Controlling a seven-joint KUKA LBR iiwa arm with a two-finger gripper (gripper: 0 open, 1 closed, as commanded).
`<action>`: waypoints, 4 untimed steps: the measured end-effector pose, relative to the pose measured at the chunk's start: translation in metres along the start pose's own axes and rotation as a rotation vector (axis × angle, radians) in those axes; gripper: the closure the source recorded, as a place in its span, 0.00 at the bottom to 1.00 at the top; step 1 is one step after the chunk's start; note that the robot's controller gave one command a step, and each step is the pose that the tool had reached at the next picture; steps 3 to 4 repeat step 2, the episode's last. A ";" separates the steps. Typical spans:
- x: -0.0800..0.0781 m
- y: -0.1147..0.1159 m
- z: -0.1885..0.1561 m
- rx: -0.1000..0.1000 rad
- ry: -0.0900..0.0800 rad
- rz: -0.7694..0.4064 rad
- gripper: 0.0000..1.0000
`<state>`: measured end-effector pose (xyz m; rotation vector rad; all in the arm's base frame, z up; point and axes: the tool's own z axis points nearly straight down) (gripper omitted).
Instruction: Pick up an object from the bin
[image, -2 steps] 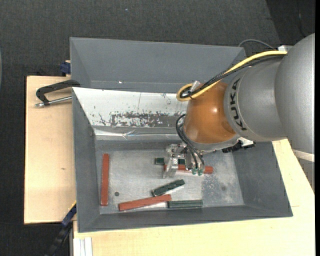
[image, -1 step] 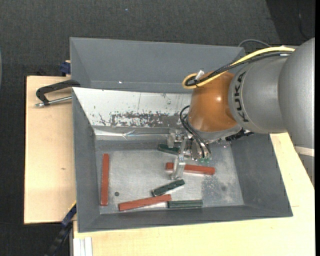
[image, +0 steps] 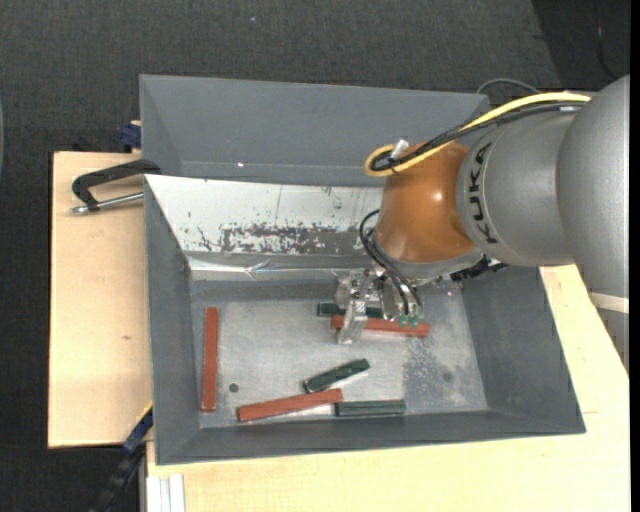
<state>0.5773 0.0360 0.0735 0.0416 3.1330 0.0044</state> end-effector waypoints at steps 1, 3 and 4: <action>0.000 0.000 0.000 0.000 0.000 0.000 1.00; 0.019 -0.006 -0.151 0.001 0.000 0.034 1.00; 0.019 -0.006 -0.151 0.001 0.000 0.034 1.00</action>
Offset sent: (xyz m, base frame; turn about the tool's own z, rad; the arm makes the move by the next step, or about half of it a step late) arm -0.0222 -0.0069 0.1482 0.0348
